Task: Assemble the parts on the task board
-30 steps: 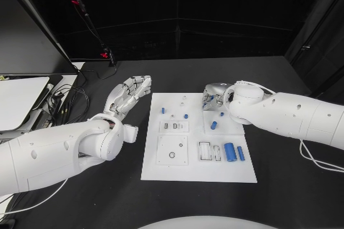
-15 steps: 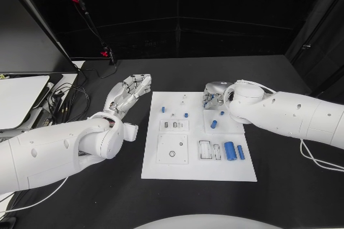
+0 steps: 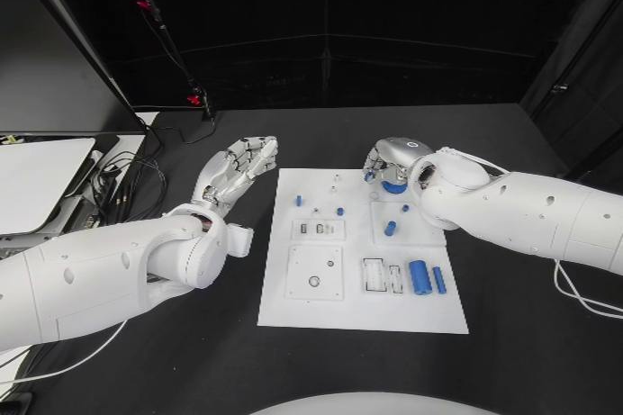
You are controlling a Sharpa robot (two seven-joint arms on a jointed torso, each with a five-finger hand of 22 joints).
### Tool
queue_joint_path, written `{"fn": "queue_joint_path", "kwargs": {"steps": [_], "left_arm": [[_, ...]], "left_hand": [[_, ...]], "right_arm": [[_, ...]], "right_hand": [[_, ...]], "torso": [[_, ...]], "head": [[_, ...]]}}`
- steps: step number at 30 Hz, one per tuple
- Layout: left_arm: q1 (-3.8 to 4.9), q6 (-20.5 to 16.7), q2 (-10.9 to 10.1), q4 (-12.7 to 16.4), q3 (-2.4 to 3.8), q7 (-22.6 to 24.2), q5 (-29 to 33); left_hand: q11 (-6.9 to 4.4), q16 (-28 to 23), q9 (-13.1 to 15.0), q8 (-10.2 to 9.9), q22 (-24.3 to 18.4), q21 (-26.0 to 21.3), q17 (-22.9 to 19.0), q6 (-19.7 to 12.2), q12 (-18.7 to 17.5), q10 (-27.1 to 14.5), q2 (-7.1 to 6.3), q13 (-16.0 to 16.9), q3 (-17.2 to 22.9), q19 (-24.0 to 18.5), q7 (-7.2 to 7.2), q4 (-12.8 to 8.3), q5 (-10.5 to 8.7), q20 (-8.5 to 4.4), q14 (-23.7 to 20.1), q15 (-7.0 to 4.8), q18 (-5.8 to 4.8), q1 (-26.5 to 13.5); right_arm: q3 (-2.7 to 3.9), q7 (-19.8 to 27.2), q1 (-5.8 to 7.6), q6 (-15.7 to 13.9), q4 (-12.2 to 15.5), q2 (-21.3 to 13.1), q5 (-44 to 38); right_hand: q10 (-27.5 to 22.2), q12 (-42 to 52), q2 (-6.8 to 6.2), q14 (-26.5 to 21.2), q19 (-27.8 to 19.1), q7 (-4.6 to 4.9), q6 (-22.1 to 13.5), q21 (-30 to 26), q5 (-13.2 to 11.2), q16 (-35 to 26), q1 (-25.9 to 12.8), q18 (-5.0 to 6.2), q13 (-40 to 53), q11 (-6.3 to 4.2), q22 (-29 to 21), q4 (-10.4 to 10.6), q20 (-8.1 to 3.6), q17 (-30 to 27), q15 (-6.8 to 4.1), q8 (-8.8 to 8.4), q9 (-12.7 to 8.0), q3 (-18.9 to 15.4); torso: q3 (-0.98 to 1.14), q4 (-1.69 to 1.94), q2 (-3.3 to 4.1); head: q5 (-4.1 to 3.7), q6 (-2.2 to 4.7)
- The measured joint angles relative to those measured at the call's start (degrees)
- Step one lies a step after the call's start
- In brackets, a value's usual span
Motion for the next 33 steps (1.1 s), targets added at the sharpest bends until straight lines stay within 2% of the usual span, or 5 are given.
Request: {"fn": "queue_joint_path", "kwargs": {"steps": [4, 12, 22, 33], "left_arm": [[0.0, 0.1, 0.2, -0.3, -0.01, 0.0, 0.0], [0.0, 0.3, 1.1, -1.1, -0.01, 0.0, 0.0], [-0.07, 0.7, 2.1, -2.0, -0.01, 0.0, 0.0], [-0.21, 1.1, 2.5, -2.4, -0.01, 0.0, 0.0]], "left_hand": [[0.0, 0.0, 0.0, 0.0, 0.0, 0.0, 0.0, 0.0, 0.0, 0.0, 0.0, 0.0, 0.0, 0.0, 0.0, 0.0, 0.0, 0.0, 0.0, 0.0, 0.0, 0.0], [0.0, 0.0, 0.0, 0.0, 0.0, 0.0, 0.0, 0.0, 0.0, 0.0, 0.23, 0.0, 0.0, 0.0, 0.0, 0.0, 0.0, 0.0, 0.0, 0.0, 0.0, 0.2], [0.0, 0.0, 0.0, 0.0, 0.0, 0.0, 0.0, 0.0, 0.0, 0.0, 0.23, 0.0, 0.2, 0.0, 0.0, -0.2, 0.0, 0.0, 0.0, 0.0, 0.0, 0.2], [0.0, 0.0, 0.0, 0.0, 0.0, 0.0, 0.0, 0.0, 0.0, 0.0, 0.45, 0.0, 0.2, 0.0, 0.0, -0.2, 0.0, 0.0, 0.0, 0.0, 0.0, 0.5]], "right_arm": [[0.12, 1.9, 0.03, -2.5, 0.3, -0.1, 0.0], [1.0, 5.5, 0.15, -4.4, -1.1, 1.7, 0.0], [1.48, 8.1, 0.24, -4.3, -4.9, 4.7, 0.1], [1.58, 9.2, 0.25, -2.8, -8.7, 7.5, 0.3]], "right_hand": [[0.2, -0.3, 0.08, 0.0, 0.0, 0.01, 0.0, 0.0, 0.0, 0.0, 0.1, 0.0, 0.0, 0.2, 0.0, 0.2, 0.0, 0.0, 0.0, -0.01, 0.0, -0.2], [0.6, -0.7, -0.15, 0.0, 0.0, -0.03, 0.6, 0.0, 0.0, 0.0, 0.3, 0.0, 0.0, 0.19, 0.0, 0.6, 0.0, 0.1, 0.0, -0.34, 0.0, -0.2], [0.8, -1.3, -0.15, 0.0, 0.0, -0.03, 0.6, 0.0, 0.0, 0.0, 0.3, 0.0, 0.0, 0.39, 0.0, 0.8, 0.0, 0.1, 0.01, -0.46, 0.0, -0.1], [0.8, -2.0, -0.19, 0.0, 0.0, -0.03, 0.6, 0.0, -0.1, 0.0, 0.3, 0.0, 0.0, 0.4, 0.0, 1.1, 0.0, 0.3, 0.01, -0.96, 0.0, -0.1]], "torso": [[-0.02, 0.05, 0.01], [-0.07, 0.16, 0.24], [-0.05, 0.66, 1.08], [0.05, 1.4, 2.11]], "head": [[0.29, 0.17], [0.51, 0.93], [0.24, 1.77], [0.24, 1.6]]}}
